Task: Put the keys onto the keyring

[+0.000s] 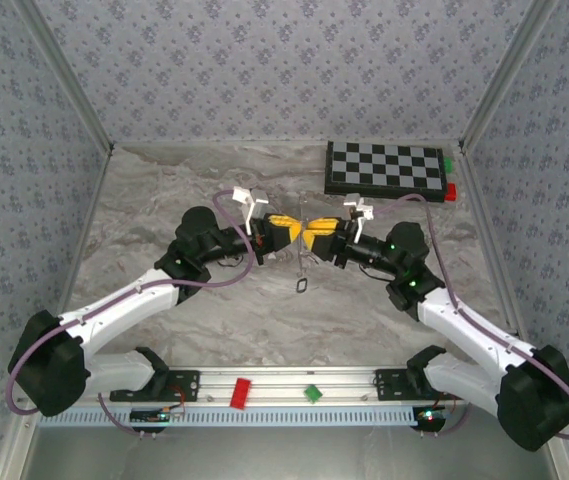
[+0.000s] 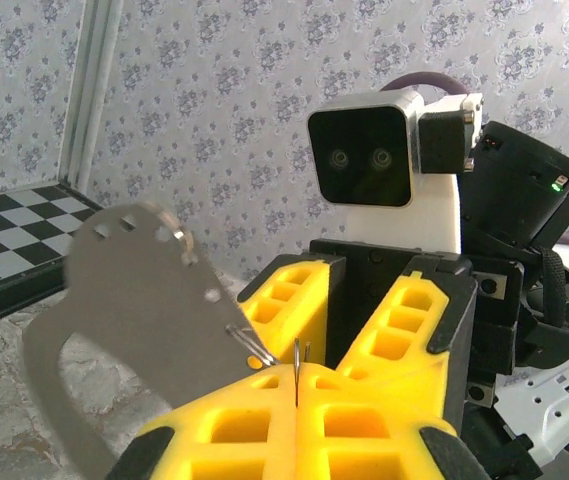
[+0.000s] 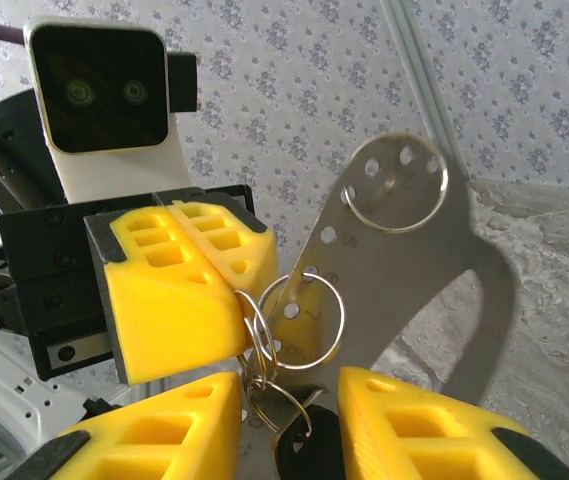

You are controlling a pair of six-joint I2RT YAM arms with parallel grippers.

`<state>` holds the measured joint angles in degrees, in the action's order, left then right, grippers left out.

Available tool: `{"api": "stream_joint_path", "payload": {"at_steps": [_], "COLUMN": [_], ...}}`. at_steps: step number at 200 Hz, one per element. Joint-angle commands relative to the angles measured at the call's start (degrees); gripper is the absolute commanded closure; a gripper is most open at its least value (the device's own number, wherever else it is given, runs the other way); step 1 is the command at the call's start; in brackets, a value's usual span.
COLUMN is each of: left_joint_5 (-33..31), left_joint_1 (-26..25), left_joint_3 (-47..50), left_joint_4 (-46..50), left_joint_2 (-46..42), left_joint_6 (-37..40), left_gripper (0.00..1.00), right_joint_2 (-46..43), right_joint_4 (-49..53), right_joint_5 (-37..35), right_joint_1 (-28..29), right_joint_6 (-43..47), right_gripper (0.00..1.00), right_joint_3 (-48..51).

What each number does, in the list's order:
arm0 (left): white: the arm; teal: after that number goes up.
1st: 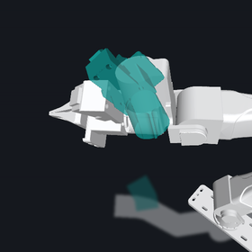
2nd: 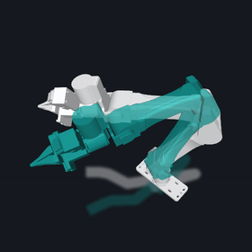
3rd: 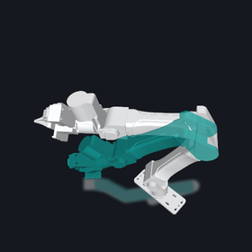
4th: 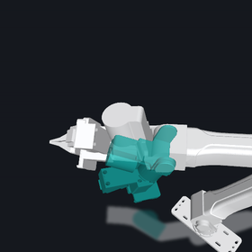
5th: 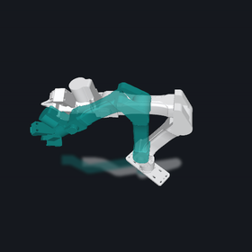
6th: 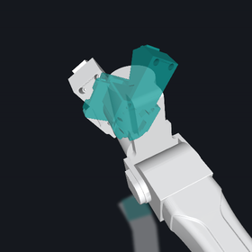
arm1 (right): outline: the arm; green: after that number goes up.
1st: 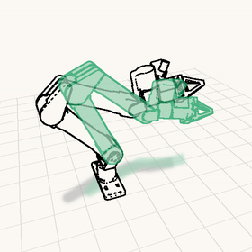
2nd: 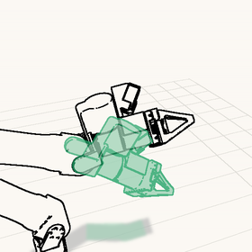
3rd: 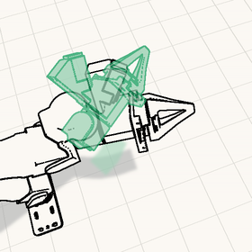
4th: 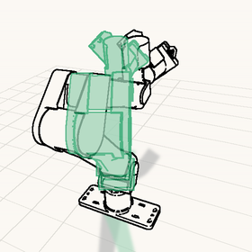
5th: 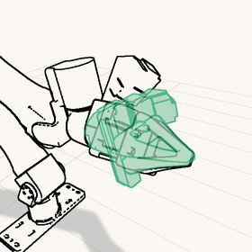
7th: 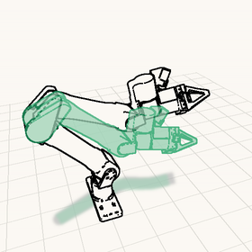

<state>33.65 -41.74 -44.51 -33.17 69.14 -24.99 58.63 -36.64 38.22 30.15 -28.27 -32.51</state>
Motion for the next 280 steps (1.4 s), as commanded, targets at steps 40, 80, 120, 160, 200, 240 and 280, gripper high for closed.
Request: {"api": "stream_joint_path", "payload": {"at_steps": [40,80,120,160,200,240,280], "left_joint_5": [1.26,1.34,1.55,1.61,1.38,1.38,1.60], "left_joint_1": [0.16,0.11,0.14,0.06,0.14,0.16,0.16], "left_joint_3": [-0.31,-0.20,-0.22,-0.30,-0.75,-0.84,-1.36], "left_joint_4": [-2.79,-2.77,-2.96,-2.65,-0.68,-0.15,1.04], "left_joint_2": [-0.58,-0.44,-0.33,-0.16,-0.59,-0.57,-0.83], "left_joint_6": [-0.14,0.03,-0.06,0.12,1.16,1.83,2.61], "left_gripper": [1.00,1.00,1.00,1.00,1.00,0.93,0.86], "right_joint_2": [0.69,0.37,0.48,0.27,-0.79,-2.13,-3.28], "right_joint_4": [-3.65,-5.26,-5.37,-4.53,-0.87,3.32,8.17], "right_joint_5": [1.25,1.38,1.54,1.33,1.16,1.22,2.21], "right_joint_1": [0.87,0.87,0.96,0.83,0.78,0.14,-0.88], "right_joint_6": [-0.63,-0.70,-0.51,0.17,2.87,4.96,7.75], "right_gripper": [0.75,0.78,0.87,1.00,1.00,1.00,1.00], "right_joint_3": [-1.31,-1.24,-1.13,-1.04,-1.17,-1.67,-2.61]}}
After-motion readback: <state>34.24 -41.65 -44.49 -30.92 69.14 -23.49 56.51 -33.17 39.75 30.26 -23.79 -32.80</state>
